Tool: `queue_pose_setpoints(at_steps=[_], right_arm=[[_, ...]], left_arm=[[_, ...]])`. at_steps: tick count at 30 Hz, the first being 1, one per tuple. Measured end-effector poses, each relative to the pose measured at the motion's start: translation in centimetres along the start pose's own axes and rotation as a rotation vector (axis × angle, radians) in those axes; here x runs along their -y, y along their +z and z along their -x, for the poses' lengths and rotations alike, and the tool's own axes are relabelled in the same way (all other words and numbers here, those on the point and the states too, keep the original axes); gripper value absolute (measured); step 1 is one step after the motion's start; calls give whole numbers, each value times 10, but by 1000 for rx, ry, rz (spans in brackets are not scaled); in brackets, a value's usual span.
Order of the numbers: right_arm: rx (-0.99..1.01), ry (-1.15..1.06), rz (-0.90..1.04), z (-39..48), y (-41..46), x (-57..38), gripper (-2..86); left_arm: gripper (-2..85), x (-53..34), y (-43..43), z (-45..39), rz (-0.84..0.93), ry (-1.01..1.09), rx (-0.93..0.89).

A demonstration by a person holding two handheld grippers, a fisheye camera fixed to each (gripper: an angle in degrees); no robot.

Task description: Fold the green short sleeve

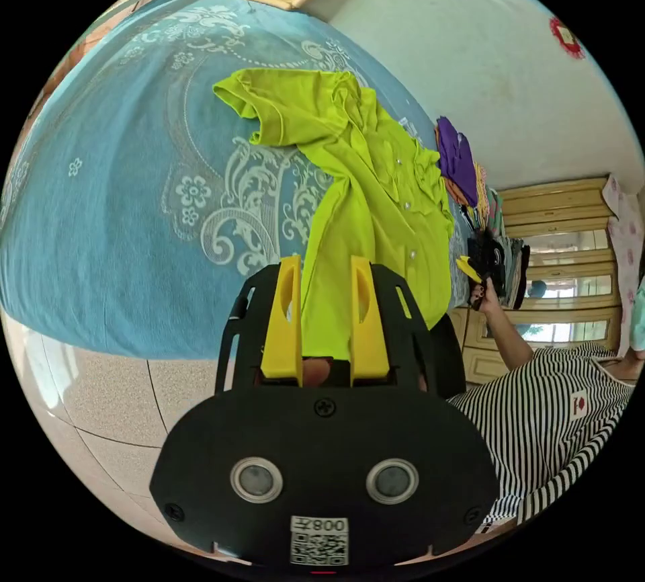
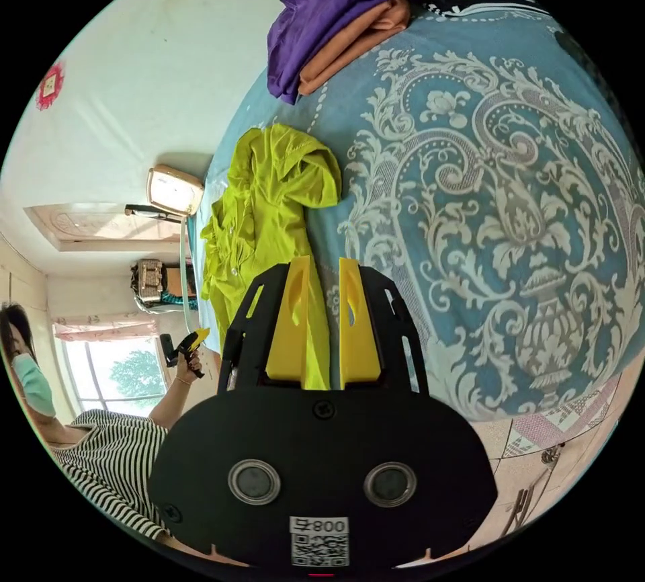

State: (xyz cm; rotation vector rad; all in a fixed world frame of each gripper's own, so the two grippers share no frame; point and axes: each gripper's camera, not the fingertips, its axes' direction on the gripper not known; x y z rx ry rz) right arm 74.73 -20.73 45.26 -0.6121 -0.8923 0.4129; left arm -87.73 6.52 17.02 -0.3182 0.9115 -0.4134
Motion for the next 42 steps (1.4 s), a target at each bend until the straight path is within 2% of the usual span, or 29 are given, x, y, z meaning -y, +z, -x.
queue_pose_setpoints(at_steps=[7, 10, 16, 22, 24, 27, 30, 33, 42], right_arm=[[-19, -27, 110, 2, 7, -76, 84], [-58, -67, 126, 8, 8, -98, 86], [-218, -119, 185, 18, 31, -125, 88], [-305, -125, 200, 24, 52, -138, 85], [-314, -109, 192, 26, 59, -138, 83], [-342, -47, 193, 28, 69, -134, 69], [-373, -87, 218, 39, 76, -139, 44], [-313, -139, 241, 50, 76, -145, 12], [-268, -207, 201, 79, 42, -150, 1]], left_arm=[[57, -38, 46, 0, 197, 39, 164], [21, -52, 53, -4, 214, 76, 148], [19, -84, 53, -1, 139, 95, 181], [77, -80, 68, 18, 31, 24, 168], [79, -72, 86, 24, 52, -5, 163], [52, -64, 111, 25, 86, -44, 278], [28, -63, 120, 29, 106, -49, 212], [18, -71, 124, 30, 115, -24, 174], [18, -99, 148, 48, 78, -57, 95]])
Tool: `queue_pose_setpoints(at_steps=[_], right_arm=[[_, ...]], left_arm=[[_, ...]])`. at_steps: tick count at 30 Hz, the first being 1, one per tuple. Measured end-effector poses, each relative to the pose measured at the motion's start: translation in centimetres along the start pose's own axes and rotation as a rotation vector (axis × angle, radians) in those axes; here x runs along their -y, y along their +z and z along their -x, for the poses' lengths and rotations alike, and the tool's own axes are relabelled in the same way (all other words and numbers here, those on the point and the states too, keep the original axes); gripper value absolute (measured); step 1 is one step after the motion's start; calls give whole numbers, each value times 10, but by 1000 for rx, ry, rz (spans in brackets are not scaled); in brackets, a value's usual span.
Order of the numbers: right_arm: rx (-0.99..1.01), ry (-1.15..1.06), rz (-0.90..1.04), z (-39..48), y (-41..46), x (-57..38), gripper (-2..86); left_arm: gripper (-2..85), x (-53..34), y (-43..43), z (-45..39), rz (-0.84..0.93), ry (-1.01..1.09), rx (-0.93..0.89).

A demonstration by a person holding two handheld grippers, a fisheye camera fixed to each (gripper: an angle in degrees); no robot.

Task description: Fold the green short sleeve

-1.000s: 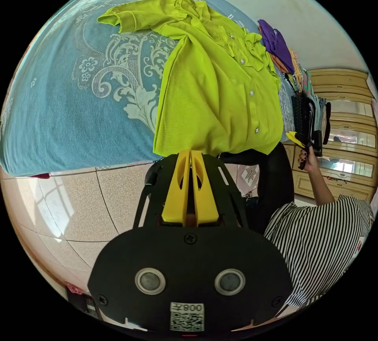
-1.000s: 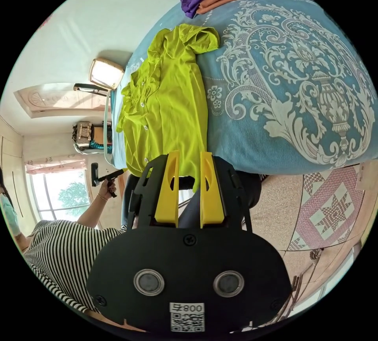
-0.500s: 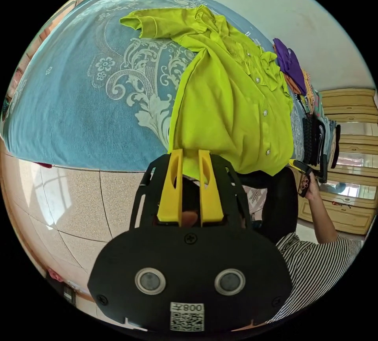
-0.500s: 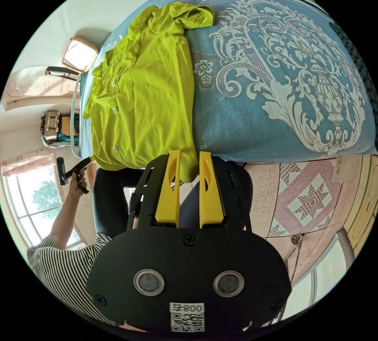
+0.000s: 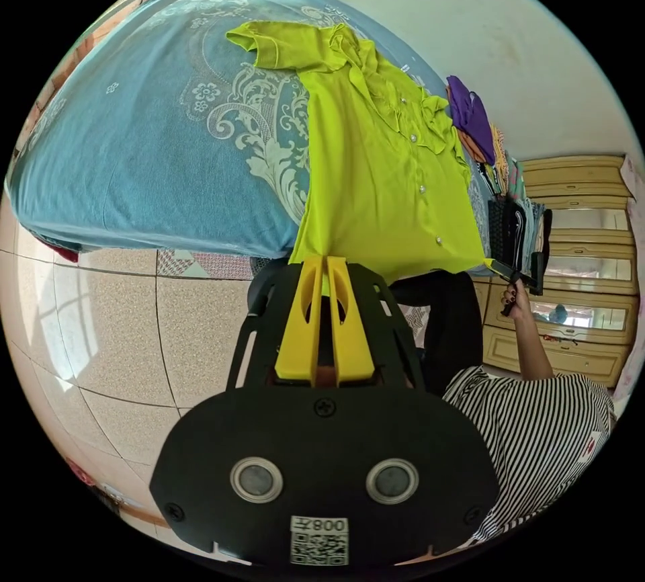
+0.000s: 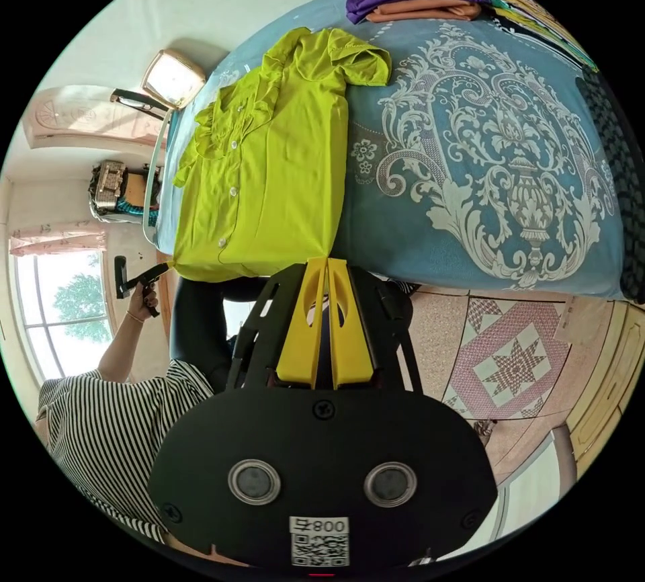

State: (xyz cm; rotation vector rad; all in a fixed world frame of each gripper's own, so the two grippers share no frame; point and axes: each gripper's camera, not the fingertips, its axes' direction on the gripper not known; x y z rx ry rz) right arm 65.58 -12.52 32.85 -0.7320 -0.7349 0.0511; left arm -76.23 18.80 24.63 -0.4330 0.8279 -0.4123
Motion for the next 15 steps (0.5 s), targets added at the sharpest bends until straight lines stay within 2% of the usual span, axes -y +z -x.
queue_pose_setpoints(at_steps=[5, 11, 15], right_arm=[[-47, 82, 84, 1, 32, 7, 2], [-32, 73, -108, 18, 5, 3, 1], [-32, -38, -227, 61, -12, 45, 3]], left_arm=[[35, 13, 38, 4, -10, -70, 60], [44, 33, 45, -16, -145, 13, 163], [47, 73, 65, -51, -203, 139, 112]])
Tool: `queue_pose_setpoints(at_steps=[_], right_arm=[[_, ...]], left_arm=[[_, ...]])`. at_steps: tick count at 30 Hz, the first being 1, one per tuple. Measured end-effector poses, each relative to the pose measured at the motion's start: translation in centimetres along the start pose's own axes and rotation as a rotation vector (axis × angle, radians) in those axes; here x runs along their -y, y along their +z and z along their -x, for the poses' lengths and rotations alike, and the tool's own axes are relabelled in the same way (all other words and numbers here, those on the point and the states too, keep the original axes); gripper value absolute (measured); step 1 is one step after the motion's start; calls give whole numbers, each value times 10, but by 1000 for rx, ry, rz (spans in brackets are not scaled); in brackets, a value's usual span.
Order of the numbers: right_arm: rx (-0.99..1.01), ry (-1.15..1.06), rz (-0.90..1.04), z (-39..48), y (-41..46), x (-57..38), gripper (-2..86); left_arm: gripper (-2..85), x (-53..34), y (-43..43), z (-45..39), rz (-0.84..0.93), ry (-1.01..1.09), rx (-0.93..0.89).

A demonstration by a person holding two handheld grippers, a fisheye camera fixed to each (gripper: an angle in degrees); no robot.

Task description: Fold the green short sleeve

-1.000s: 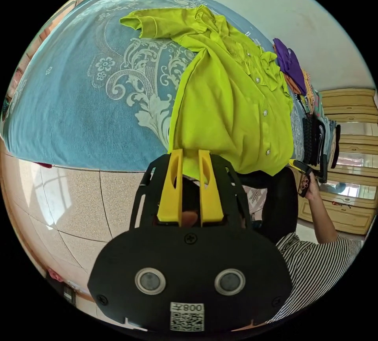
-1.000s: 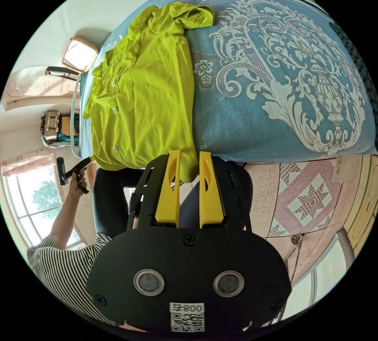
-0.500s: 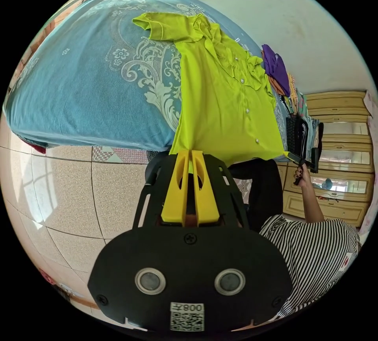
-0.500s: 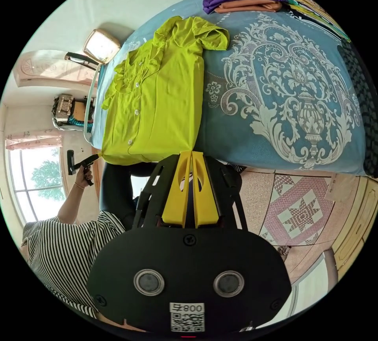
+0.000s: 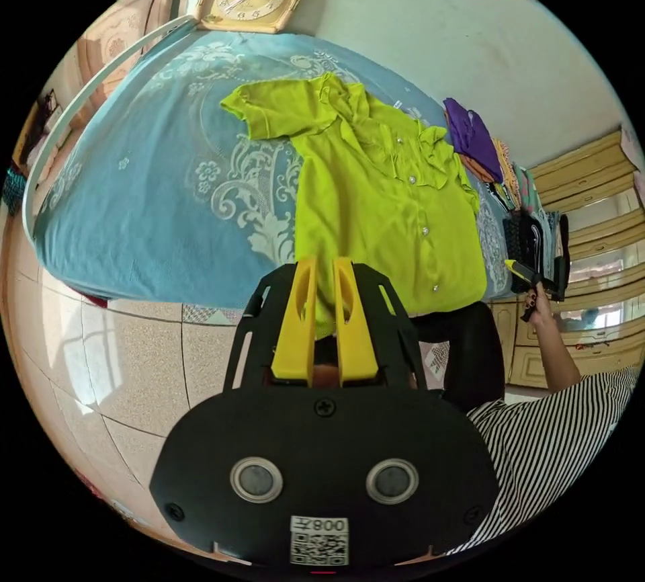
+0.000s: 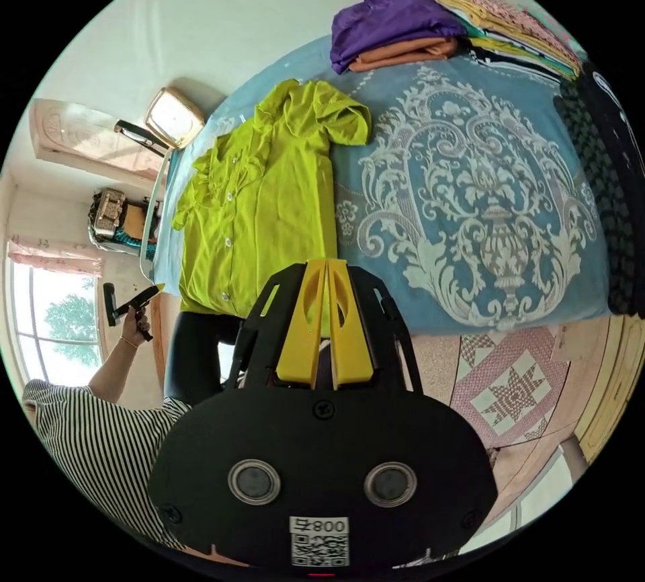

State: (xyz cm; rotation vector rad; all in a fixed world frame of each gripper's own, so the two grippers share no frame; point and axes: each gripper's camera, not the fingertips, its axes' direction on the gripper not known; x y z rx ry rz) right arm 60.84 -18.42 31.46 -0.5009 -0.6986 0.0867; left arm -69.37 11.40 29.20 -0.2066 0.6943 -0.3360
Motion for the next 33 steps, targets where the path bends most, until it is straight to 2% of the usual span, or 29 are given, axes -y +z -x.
queue_pose_setpoints(at_steps=[5, 8, 16, 21, 26, 30, 33], right_arm=[[0, -148, -16, 54, 22, 79, 11], [44, -226, -23, 87, 37, 133, 30], [-137, -455, 36, 188, 99, 257, 90], [-190, -388, 70, 204, 143, 294, 96], [-228, -315, 127, 207, 181, 317, 90], [-298, -282, 149, 204, 193, 331, 28], [-202, -278, 108, 197, 173, 336, 13]], left_arm=[[65, 90, 82, -75, 1, 201, -157], [75, 143, 141, -113, 14, 246, -201], [94, 236, 272, -147, -4, 99, -231], [88, 258, 334, -165, -7, 105, -230], [32, 267, 385, -187, -12, 146, -153], [12, 273, 409, -198, -32, 169, -191], [7, 278, 422, -212, -68, 226, -249]])
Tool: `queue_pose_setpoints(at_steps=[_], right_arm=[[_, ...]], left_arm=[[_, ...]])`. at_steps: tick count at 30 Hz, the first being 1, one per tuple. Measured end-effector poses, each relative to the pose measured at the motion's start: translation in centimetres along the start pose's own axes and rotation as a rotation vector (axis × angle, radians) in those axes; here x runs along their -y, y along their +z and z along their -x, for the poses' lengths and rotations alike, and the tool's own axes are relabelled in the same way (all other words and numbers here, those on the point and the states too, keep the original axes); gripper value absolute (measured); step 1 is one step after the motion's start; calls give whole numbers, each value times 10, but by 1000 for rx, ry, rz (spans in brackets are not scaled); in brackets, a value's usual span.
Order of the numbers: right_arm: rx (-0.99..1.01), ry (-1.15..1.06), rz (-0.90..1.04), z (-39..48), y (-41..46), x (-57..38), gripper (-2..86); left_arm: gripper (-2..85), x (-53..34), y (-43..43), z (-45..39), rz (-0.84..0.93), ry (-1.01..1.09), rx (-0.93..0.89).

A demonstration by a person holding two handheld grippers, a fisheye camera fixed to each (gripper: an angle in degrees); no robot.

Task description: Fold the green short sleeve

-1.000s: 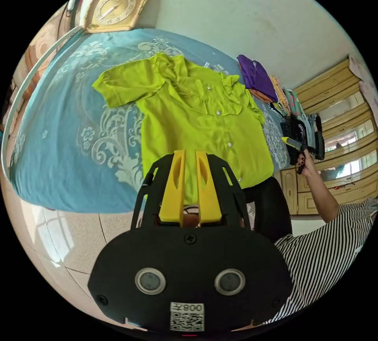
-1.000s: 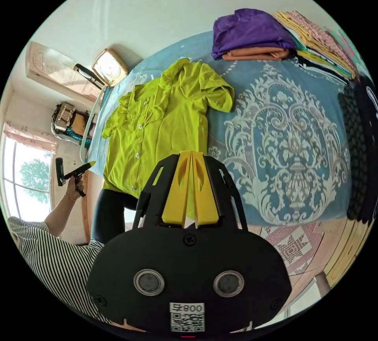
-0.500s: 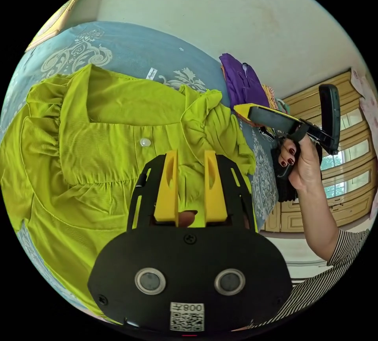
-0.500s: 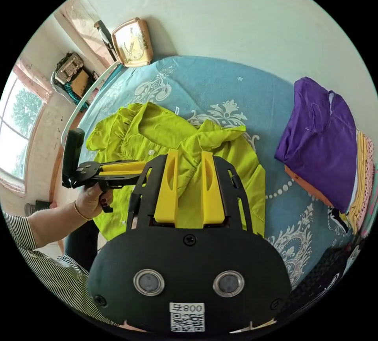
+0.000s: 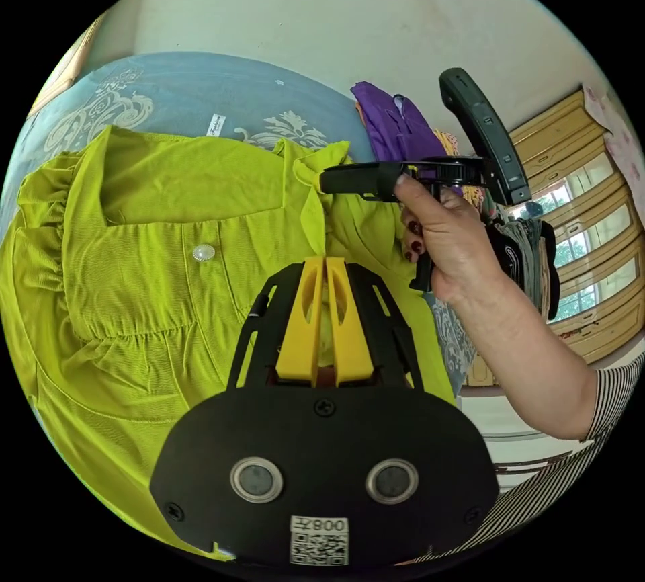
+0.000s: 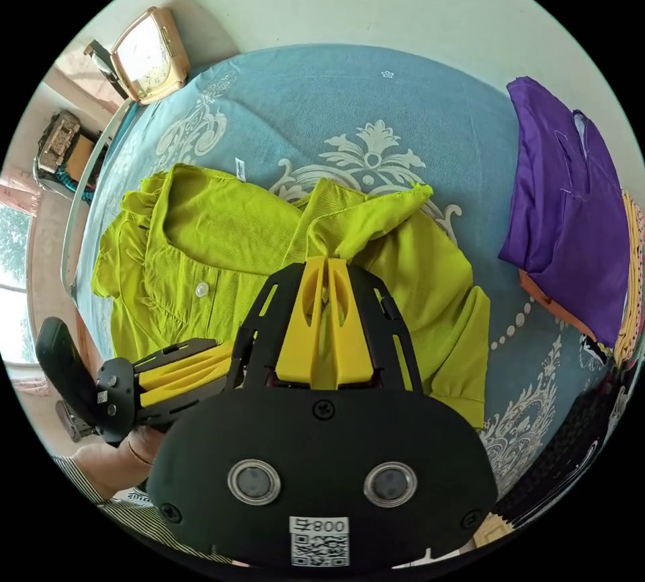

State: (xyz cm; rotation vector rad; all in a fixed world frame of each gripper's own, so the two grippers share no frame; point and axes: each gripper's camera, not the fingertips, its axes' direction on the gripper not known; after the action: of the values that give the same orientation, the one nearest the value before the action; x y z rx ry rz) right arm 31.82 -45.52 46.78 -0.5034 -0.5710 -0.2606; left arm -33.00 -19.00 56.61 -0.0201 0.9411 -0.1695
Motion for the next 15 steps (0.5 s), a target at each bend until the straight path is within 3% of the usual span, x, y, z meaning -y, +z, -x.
queue_pose_setpoints(at_steps=[6, 11, 15], right_arm=[[185, 89, -102, -67, -46, -31, 6], [181, 200, -59, -114, -44, -48, 9], [148, 187, -92, -123, -55, -53, 26]], left_arm=[[5, 19, 56, -39, 35, 206, -45], [13, 29, 132, -55, 210, 263, 33], [24, 35, 142, -54, 142, 269, -26]])
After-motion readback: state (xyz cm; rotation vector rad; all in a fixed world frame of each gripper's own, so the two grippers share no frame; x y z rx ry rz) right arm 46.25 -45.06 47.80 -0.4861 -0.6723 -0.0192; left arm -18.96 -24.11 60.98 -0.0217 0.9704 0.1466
